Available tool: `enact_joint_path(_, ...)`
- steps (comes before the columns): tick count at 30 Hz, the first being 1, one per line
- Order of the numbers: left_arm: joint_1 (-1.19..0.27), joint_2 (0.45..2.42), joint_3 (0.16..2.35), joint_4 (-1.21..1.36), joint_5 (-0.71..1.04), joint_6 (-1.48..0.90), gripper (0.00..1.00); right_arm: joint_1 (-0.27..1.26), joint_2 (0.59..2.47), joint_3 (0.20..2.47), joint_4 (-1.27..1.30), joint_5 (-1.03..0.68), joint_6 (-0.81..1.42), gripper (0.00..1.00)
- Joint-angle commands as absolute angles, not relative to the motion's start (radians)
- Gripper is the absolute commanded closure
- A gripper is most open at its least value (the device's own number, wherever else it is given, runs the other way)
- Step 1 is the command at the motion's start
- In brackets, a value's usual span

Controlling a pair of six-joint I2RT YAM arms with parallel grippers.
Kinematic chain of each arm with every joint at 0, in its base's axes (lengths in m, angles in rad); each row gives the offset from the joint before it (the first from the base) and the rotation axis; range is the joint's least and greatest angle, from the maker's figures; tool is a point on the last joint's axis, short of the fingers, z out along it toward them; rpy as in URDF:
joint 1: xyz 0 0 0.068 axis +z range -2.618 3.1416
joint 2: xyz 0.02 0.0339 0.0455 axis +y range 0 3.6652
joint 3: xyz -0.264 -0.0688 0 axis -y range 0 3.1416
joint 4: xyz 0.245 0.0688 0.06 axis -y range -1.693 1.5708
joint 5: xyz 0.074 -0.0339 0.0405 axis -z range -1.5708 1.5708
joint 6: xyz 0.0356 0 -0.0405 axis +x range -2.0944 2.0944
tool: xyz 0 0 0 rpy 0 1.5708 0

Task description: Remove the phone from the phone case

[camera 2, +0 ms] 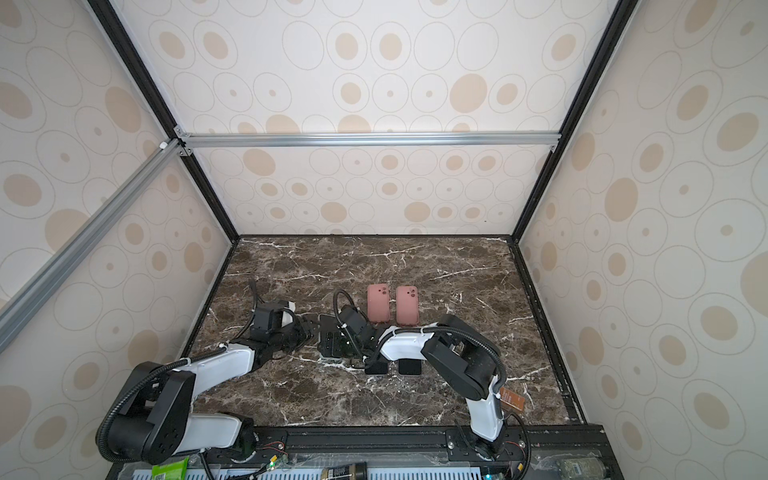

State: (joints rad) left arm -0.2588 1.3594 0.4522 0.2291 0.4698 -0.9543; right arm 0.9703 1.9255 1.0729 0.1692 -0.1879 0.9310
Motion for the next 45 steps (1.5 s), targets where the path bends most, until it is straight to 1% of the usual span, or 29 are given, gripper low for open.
enact_joint_path(1, -0.276, 1.380, 0.449, 0.302, 0.498, -0.972, 0.51, 0.966, 1.940, 1.035, 0.126, -0.202, 0.965, 0.31)
enact_joint_path(7, -0.292, 1.418, 0.443, 0.328, 0.504, -0.976, 0.64, 0.961, 1.940, 1.020, 0.139, -0.202, 0.974, 0.31)
enact_joint_path(14, -0.313, 1.448, 0.439, 0.351, 0.509, -0.982, 0.72, 0.954, 1.942, 1.008, 0.150, -0.199, 0.977, 0.31)
enact_joint_path(20, -0.315, 1.441, 0.434, 0.358, 0.500, -0.986, 0.85, 0.954, 1.943, 1.011, 0.156, -0.202, 0.974, 0.30)
enact_joint_path(23, -0.316, 1.422, 0.439, 0.354, 0.493, -0.986, 0.93, 0.952, 1.942, 1.017, 0.156, -0.203, 0.970, 0.27)
enact_joint_path(26, -0.316, 1.401, 0.450, 0.327, 0.476, -0.971, 1.00, 0.951, 1.941, 1.034, 0.156, -0.209, 0.961, 0.22)
enact_joint_path(31, -0.314, 1.354, 0.498, 0.233, 0.414, -0.919, 1.00, 0.949, 1.883, 1.049, 0.172, -0.181, 0.906, 0.09)
enact_joint_path(34, -0.315, 1.311, 0.533, 0.196, 0.388, -0.881, 1.00, 0.948, 1.810, 1.038, 0.200, -0.122, 0.845, 0.05)
enact_joint_path(35, -0.316, 1.298, 0.548, 0.180, 0.379, -0.867, 1.00, 0.948, 1.785, 1.034, 0.201, -0.098, 0.833, 0.04)
enact_joint_path(40, -0.316, 1.262, 0.693, 0.014, 0.294, -0.782, 1.00, 0.948, 1.643, 1.027, 0.160, -0.007, 0.627, 0.01)
enact_joint_path(45, -0.323, 1.234, 0.811, -0.081, 0.221, -0.713, 1.00, 0.941, 1.495, 0.956, 0.209, 0.028, 0.451, 0.01)
